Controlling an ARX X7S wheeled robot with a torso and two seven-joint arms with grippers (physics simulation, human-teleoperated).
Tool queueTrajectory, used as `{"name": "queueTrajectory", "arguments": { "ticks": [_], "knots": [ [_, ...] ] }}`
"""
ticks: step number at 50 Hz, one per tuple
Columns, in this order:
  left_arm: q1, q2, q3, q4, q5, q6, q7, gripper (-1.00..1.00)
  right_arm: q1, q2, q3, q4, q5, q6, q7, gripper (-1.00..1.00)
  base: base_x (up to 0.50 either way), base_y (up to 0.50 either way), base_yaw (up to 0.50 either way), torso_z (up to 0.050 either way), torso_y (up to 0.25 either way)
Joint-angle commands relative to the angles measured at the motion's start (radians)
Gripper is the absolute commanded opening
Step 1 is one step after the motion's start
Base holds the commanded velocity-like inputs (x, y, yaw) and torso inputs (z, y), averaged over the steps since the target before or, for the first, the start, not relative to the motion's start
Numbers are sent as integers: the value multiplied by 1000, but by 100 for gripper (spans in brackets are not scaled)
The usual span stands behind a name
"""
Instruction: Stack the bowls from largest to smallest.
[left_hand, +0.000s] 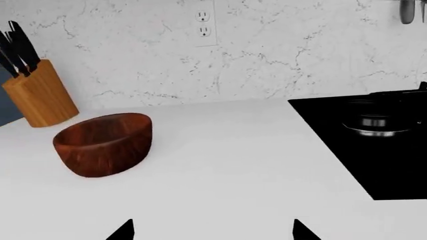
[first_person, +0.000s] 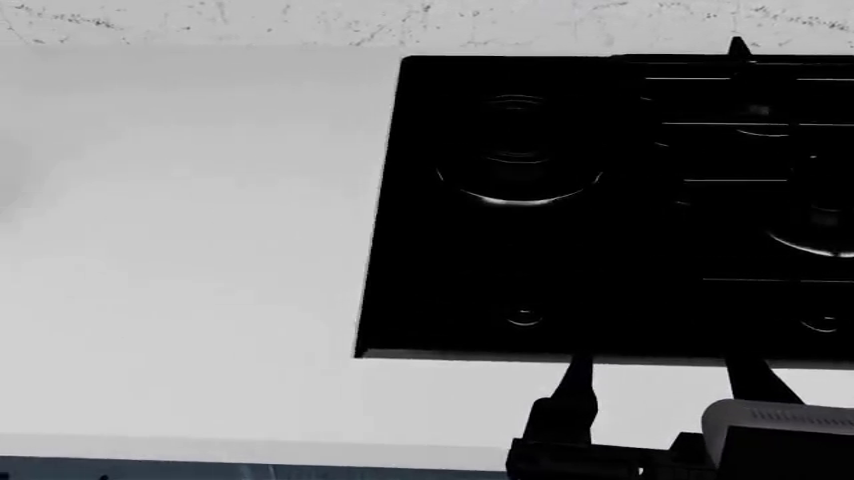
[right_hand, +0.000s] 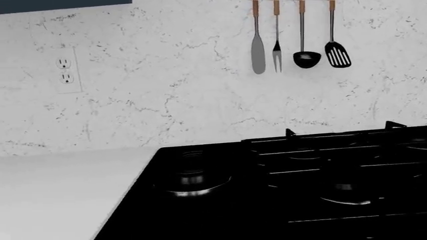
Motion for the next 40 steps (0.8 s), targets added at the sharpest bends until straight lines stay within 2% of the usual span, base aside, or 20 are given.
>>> {"name": "queueTrajectory", "arguments": {
  "ticks": [1, 5, 7, 9, 14, 19, 20, 21, 25, 27, 29, 31, 33, 35, 37, 38, 40],
  "knots": [
    [73, -18, -37, 15, 11, 32, 1, 100, -2, 5, -3, -2, 2, -2, 6, 100, -1, 500, 0, 0, 0],
    [88, -22, -43, 20, 16, 38, -3, 100, 1, 6, -2, -2, 2, -2, 10, 100, -1, 500, 0, 0, 0],
    [27, -14, -10, 6, -2, 12, -4, 100, 0, 8, -3, -5, 1, -3, 11, 100, -1, 500, 0, 0, 0],
    [70, -20, -30, 14, 9, 31, -3, 100, 0, 8, -4, -3, -1, -6, 12, 100, -1, 500, 0, 0, 0],
    [78, -25, -32, 15, 10, 36, -3, 100, 1, 11, -14, 2, -10, -12, 13, 100, 49, 500, 0, 0, 0],
    [27, -23, -4, 11, -5, 11, -7, 100, 1, 13, -14, 3, -10, -18, 13, 100, 285, 223, 0, 0, 0],
    [-69, -3, 40, -9, -28, -34, -9, 100, 0, 13, -14, 4, -10, -22, 12, 100, 394, 262, 0, 0, 0],
    [-95, 3, 56, -9, -31, -51, -14, 100, 2, 12, -10, 6, -6, -24, 11, 100, 406, 262, 0, 0, 0],
    [-16, -21, 20, 17, -13, -16, -16, 100, 0, 11, -7, 6, -7, -34, 12, 100, 448, 31, 0, 0, 0],
    [-46, -20, 35, 18, -22, -31, -20, 100, -4, 10, -5, 7, -3, -42, 8, 100, 500, 1, 0, 0, 0],
    [-12, -34, 20, 35, -18, -19, -25, 100, -7, 11, -4, 5, -1, -42, 9, 100, 500, 1, 0, 0, 0],
    [-73, -39, 38, 52, -53, -30, -30, 100, -10, 11, -3, 6, 4, -41, 7, 100, 195, 0, 0, 0, 0],
    [-119, -177, 164, 60, -44, 88, -108, 100, -15, 11, -8, 9, 4, -41, 6, 100, 0, 0, 0, 0, 0],
    [-186, -266, 264, 60, -50, 184, -153, 100, -14, 11, -7, 10, 10, -34, 8, 100, 0, 0, 0, 0, 0],
    [-345, -311, 227, 35, -219, 125, -171, 100, -14, 14, -9, 6, 17, -24, 9, 100, 0, 0, 0, 0, 0],
    [-394, -384, 206, 48, -312, 98, -150, 100, -14, 17, -10, 6, 18, -20, 9, 100, 0, 0, 0, 0, 0],
    [-555, -365, 200, 13, -439, -15, -124, 100, -8, 19, -9, 12, 21, -15, 9, 100, 0, 0, 0, 0, 0]
  ]
}}
